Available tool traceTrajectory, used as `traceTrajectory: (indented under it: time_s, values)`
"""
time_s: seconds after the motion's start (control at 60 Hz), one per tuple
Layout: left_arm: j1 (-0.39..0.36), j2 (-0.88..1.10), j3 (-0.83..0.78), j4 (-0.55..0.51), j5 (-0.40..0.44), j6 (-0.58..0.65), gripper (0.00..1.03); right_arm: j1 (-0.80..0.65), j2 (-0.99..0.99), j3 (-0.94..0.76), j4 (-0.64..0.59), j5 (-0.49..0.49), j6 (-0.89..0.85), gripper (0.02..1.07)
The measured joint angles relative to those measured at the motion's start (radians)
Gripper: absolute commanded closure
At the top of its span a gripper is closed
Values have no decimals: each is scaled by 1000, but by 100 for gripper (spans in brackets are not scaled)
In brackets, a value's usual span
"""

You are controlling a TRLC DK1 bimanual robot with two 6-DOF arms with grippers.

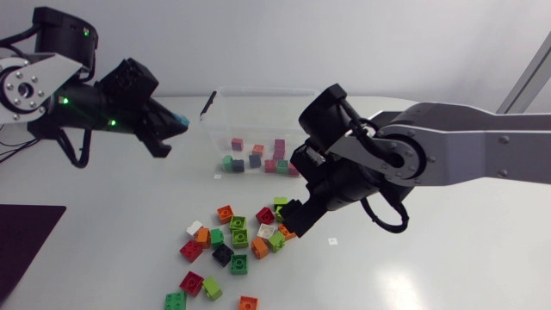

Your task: Place the duplo bricks in the container

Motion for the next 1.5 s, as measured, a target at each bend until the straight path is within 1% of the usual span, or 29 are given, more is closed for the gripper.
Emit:
traceTrajectory:
  time_s: [0.067, 0.2, 0.383, 0.417, 0.667, 0.867, 1.0, 1.133, 1.233, 1.25, 1.3, 1.433, 1.467, 1.483, 1.5]
  values:
    - [-11, 38, 60, 31, 0, -52, 85, 0, 26, 0, 0, -6, 14, 7]
    - [-29, 137, 172, 57, 0, -132, 85, -2, 113, 3, -8, -16, 34, 7]
    - [-59, 244, 269, 83, 0, -192, 85, -24, 216, 29, -15, -27, 64, 8]
    - [-66, 260, 288, 84, 0, -195, 85, -33, 231, 37, -16, -28, 68, 10]
    - [-105, 377, 430, 105, -35, -221, 85, -73, 337, 109, -14, -31, 103, 10]
    - [-114, 452, 500, 105, -44, -240, 85, -44, 356, 126, -16, -35, 107, 10]
    - [-115, 502, 569, 105, -58, -263, 85, -8, 362, 141, -41, -35, 118, 10]
    - [-133, 526, 598, 106, -62, -270, 85, -3, 362, 157, -41, -38, 126, 11]
    - [-155, 554, 609, 109, -63, -270, 85, -2, 379, 175, -41, -38, 126, 15]
    - [-157, 558, 610, 109, -65, -270, 85, -2, 384, 179, -40, -38, 126, 19]
    - [-167, 578, 613, 110, -77, -273, 85, -2, 418, 195, -35, -38, 127, 23]
    - [-179, 601, 616, 108, -85, -274, 83, -1, 455, 200, -32, -38, 134, 42]
    - [-179, 602, 616, 107, -87, -274, 73, -1, 457, 200, -31, -38, 134, 48]
    - [-180, 602, 616, 103, -87, -274, 62, -1, 457, 200, -29, -37, 134, 50]
    - [-180, 602, 617, 98, -87, -274, 57, -1, 457, 200, -29, -37, 136, 52]
